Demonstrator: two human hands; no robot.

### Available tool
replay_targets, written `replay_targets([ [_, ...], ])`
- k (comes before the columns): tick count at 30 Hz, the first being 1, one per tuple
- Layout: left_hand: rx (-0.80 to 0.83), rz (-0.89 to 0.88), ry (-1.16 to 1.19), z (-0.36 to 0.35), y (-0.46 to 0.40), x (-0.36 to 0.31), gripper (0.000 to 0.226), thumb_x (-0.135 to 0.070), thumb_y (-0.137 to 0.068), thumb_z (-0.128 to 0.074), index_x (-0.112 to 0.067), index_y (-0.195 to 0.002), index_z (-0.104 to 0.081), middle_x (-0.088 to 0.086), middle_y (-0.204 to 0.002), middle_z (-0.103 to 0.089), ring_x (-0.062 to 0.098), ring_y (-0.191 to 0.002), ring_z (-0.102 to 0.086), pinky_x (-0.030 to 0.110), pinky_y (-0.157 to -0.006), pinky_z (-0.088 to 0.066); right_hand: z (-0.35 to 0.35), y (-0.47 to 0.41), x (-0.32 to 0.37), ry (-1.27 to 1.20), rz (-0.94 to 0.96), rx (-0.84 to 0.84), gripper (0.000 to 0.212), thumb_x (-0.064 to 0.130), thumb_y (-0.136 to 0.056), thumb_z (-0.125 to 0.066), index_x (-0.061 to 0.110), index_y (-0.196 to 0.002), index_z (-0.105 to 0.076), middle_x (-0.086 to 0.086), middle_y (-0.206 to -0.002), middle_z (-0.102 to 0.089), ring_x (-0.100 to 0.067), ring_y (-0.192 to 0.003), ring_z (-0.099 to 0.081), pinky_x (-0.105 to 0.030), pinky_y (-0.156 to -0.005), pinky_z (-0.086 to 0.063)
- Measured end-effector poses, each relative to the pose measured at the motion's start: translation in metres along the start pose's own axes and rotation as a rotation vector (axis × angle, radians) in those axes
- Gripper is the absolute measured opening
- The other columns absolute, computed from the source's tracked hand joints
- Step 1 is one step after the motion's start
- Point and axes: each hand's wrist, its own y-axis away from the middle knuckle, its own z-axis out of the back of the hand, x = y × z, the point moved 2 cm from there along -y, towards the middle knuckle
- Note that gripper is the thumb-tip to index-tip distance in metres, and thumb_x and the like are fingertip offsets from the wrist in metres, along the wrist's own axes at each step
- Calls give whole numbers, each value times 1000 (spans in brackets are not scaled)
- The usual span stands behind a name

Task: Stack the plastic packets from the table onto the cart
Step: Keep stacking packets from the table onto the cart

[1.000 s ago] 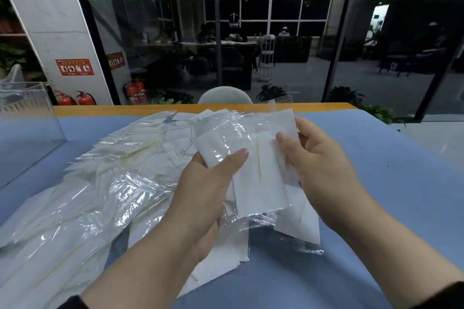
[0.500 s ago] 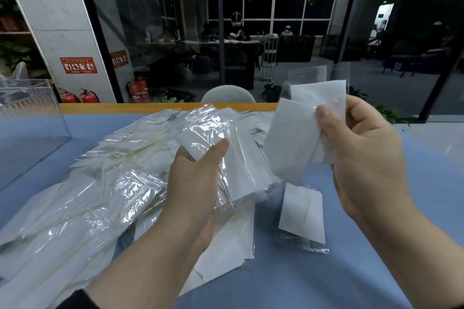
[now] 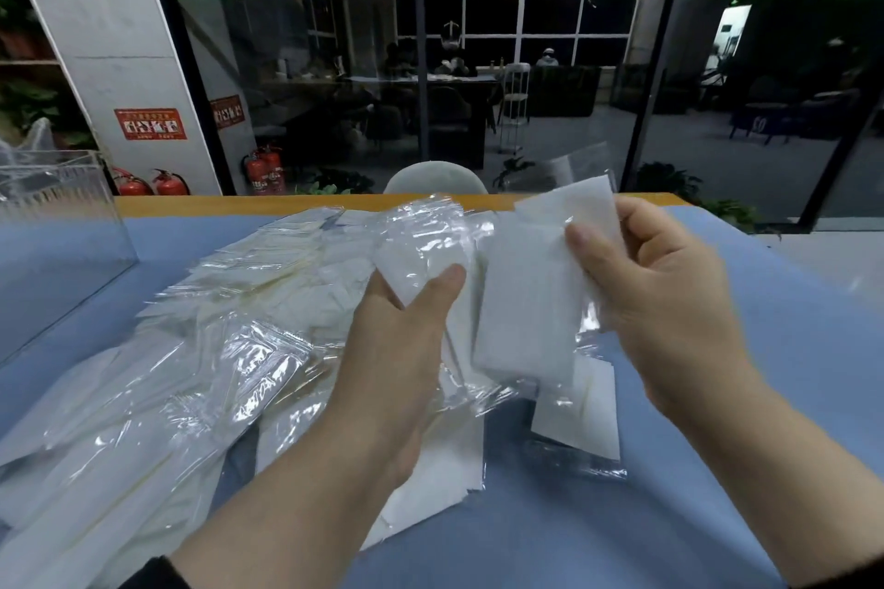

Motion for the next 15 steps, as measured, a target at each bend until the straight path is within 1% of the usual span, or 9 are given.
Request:
replay_targets([
  [1,42,12,34,-5,3,0,26,-40,-97,-64,-31,-121,-66,-8,-109,-77,16,-104,-73,45,-95,-55,-4,2,-3,59,16,-19,7,20,-96,-67,23,-99,-73,3,-89,-76,-14,-79,-70,-37,-70,-59],
  [3,96,27,67,-12,8,0,38,-44,-93,-64,-26,-126,-64,-5,-113,-76,17,-107,-72,46,-100,-53,-12,6,-7,138,19,-24,7,22,-94,-70,27,-98,-72,8,-88,-76,-12,-80,-70,-37,-70,-58],
  [5,130,23,61,-16,10,3,41,-35,-91,-69,-22,-128,-64,0,-115,-76,21,-109,-72,49,-102,-52,-18,10,-8,146,11,-7,5,25,-93,-71,29,-97,-71,11,-86,-75,-8,-77,-69,-31,-67,-58],
  [6,135,15,60,-16,10,5,38,-29,-92,-70,-20,-129,-64,1,-116,-76,23,-110,-72,50,-103,-51,-18,11,-6,153,18,-11,1,27,-94,-70,28,-94,-70,11,-82,-73,-4,-71,-67,-26,-61,-55],
  [7,127,9,61,-14,10,5,36,-25,-94,-69,-20,-129,-65,2,-117,-75,23,-110,-71,50,-103,-51,-15,10,-4,182,41,-38,6,29,-95,-68,26,-90,-69,10,-75,-71,-2,-64,-61,-23,-56,-50],
  [9,70,-3,78,-7,7,4,32,-27,-95,-68,-21,-127,-66,-1,-116,-76,22,-110,-71,49,-103,-51,-5,5,0,232,73,-123,22,33,-100,-61,22,-81,-64,9,-62,-55,-7,-56,-45,-28,-52,-39],
  [10,39,-15,79,-4,5,3,31,-29,-95,-68,-24,-125,-67,-3,-114,-76,20,-109,-72,48,-101,-51,2,2,2,211,69,-174,27,34,-101,-58,20,-78,-59,9,-60,-46,-10,-56,-38,-30,-53,-33],
  [12,0,-43,67,-1,4,0,28,-33,-94,-69,-28,-121,-67,-8,-110,-77,15,-105,-72,41,-95,-54,8,0,7,101,55,-210,31,35,-103,-54,12,-82,-57,3,-64,-40,-17,-59,-33,-35,-54,-29],
  [15,1,-75,21,-5,7,1,25,-38,-95,-68,-30,-118,-67,-18,-98,-76,7,-93,-72,31,-80,-51,-6,6,9,96,48,-62,32,31,-104,-53,3,-88,-57,-3,-67,-43,-28,-59,-37,-38,-50,-35],
])
